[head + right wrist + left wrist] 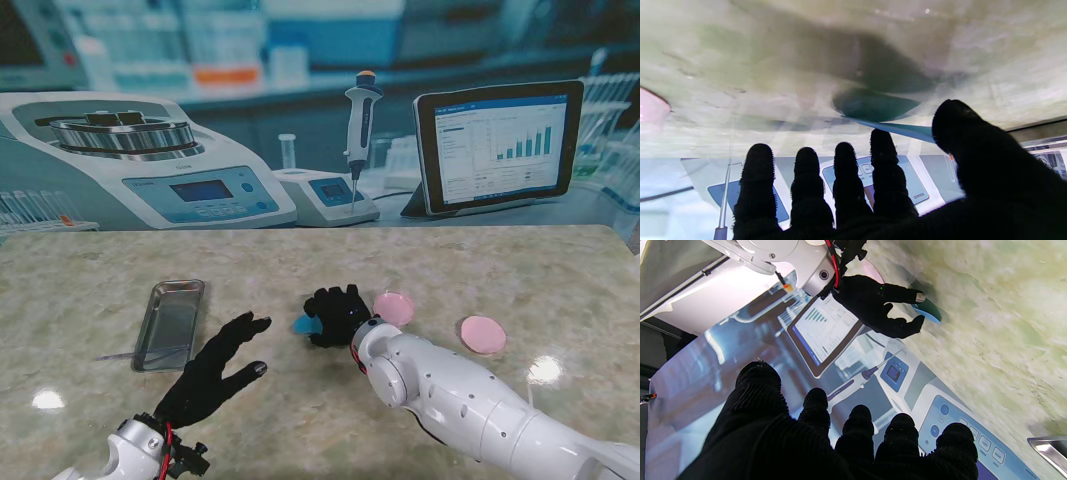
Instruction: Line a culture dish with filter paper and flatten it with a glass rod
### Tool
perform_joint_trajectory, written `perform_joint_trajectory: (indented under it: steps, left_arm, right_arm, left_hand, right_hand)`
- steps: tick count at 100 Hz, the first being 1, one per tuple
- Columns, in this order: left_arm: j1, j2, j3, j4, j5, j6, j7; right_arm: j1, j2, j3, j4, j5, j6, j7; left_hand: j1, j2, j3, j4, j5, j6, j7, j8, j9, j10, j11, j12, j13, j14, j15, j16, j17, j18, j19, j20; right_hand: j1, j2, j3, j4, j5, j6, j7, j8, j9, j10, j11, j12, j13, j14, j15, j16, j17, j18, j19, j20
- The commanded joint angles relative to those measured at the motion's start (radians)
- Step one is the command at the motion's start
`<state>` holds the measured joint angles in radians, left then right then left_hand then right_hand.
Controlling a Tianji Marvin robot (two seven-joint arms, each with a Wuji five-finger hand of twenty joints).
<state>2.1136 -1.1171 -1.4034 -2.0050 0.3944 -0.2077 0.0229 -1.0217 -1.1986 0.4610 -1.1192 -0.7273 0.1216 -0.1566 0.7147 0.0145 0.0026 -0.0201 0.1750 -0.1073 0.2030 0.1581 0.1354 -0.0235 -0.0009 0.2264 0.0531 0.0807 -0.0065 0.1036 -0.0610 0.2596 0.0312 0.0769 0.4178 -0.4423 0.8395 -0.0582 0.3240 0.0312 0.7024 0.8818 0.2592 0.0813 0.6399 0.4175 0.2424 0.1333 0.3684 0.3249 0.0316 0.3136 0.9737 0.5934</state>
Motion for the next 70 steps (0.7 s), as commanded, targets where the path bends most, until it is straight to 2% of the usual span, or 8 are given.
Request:
perform_joint_trajectory:
  steps: [1, 21, 29, 31, 42, 52, 70]
  left_arm:
    - [0.004, 0.001, -0.001, -0.002, -0.001, 0.001, -0.004]
    - [0.004, 0.002, -0.002, -0.002, 0.000, 0.001, -0.008]
    - [0.005, 0.002, -0.002, -0.003, -0.002, 0.003, -0.010]
    - [0.005, 0.002, -0.001, -0.003, -0.002, 0.003, -0.010]
    - [0.005, 0.002, -0.001, -0.003, -0.001, 0.002, -0.010]
    - [0.005, 0.002, -0.001, -0.004, 0.000, 0.001, -0.009]
    - [0.005, 0.002, -0.001, -0.004, -0.001, 0.000, -0.006]
  right_arm:
    - [-0.003, -0.008, -0.003, 0.005, 0.004, -0.003, -0.003]
    - [-0.004, -0.018, 0.002, 0.024, 0.012, -0.017, -0.035]
    - [-0.005, -0.020, 0.005, 0.026, 0.014, -0.020, -0.042]
    - [-0.005, -0.020, 0.006, 0.026, 0.014, -0.021, -0.044]
    - [-0.006, -0.022, 0.009, 0.028, 0.014, -0.022, -0.053]
    - [-0.007, -0.025, 0.013, 0.030, 0.015, -0.023, -0.064]
    - [-0.011, -0.031, 0.022, 0.038, 0.019, -0.023, -0.088]
  left_hand:
    - [0.009, 0.023, -0.016, 0.013, -0.003, -0.031, 0.021, 0.005, -0.020, -0.006, 0.006, 0.022, -0.029, -0.031, -0.009, 0.008, -0.002, -0.029, -0.045, 0.014]
    - [0.007, 0.023, -0.016, 0.013, -0.004, -0.029, 0.020, 0.005, -0.020, -0.006, 0.004, 0.019, -0.029, -0.031, -0.010, 0.005, -0.002, -0.029, -0.045, 0.013]
    - [0.007, 0.023, -0.016, 0.013, -0.005, -0.024, 0.019, 0.004, -0.020, -0.005, 0.003, 0.017, -0.029, -0.031, -0.010, 0.003, -0.002, -0.030, -0.045, 0.012]
    - [0.007, 0.023, -0.016, 0.013, -0.004, -0.024, 0.019, 0.004, -0.020, -0.006, 0.003, 0.017, -0.029, -0.030, -0.010, 0.003, -0.002, -0.030, -0.045, 0.012]
    - [0.006, 0.023, -0.016, 0.013, -0.004, -0.025, 0.018, 0.004, -0.019, -0.007, 0.002, 0.015, -0.029, -0.032, -0.010, 0.002, -0.002, -0.030, -0.046, 0.011]
    - [0.006, 0.023, -0.016, 0.013, -0.004, -0.024, 0.018, 0.004, -0.020, -0.007, 0.002, 0.013, -0.029, -0.031, -0.010, 0.001, -0.002, -0.030, -0.046, 0.010]
    - [0.007, 0.022, -0.016, 0.013, -0.003, -0.025, 0.019, 0.004, -0.020, -0.005, 0.003, 0.012, -0.029, -0.031, -0.010, 0.000, -0.002, -0.030, -0.046, 0.009]
  right_hand:
    - [0.023, 0.028, 0.036, 0.015, -0.001, -0.019, 0.057, 0.031, 0.006, -0.022, 0.016, 0.017, 0.025, -0.011, 0.021, 0.008, 0.000, 0.034, 0.029, 0.012]
    - [0.042, 0.057, 0.038, 0.014, -0.003, -0.049, 0.111, 0.051, 0.027, -0.033, 0.032, 0.027, 0.044, -0.010, 0.033, 0.012, 0.007, 0.041, 0.036, 0.011]
    - [0.079, 0.063, 0.013, -0.012, -0.007, -0.056, 0.134, 0.022, 0.033, -0.035, 0.033, 0.028, 0.047, -0.012, 0.036, 0.012, 0.008, 0.042, 0.039, 0.008]
    - [0.096, 0.060, 0.007, -0.027, -0.008, -0.062, 0.165, -0.007, 0.038, -0.036, 0.033, 0.028, 0.048, -0.013, 0.038, 0.012, 0.008, 0.044, 0.040, 0.007]
    - [0.156, 0.044, -0.008, -0.054, -0.007, -0.089, 0.267, -0.055, 0.064, -0.041, 0.036, 0.027, 0.064, -0.014, 0.044, 0.012, 0.014, 0.049, 0.045, 0.004]
    - [0.200, 0.038, -0.016, -0.061, -0.013, -0.111, 0.345, -0.056, 0.078, -0.044, 0.039, 0.028, 0.074, -0.017, 0.045, 0.011, 0.016, 0.051, 0.046, 0.002]
    - [0.275, 0.088, -0.050, -0.062, -0.007, -0.125, 0.426, -0.045, 0.072, -0.047, 0.050, 0.030, 0.072, -0.021, 0.052, 0.012, 0.019, 0.050, 0.052, 0.003]
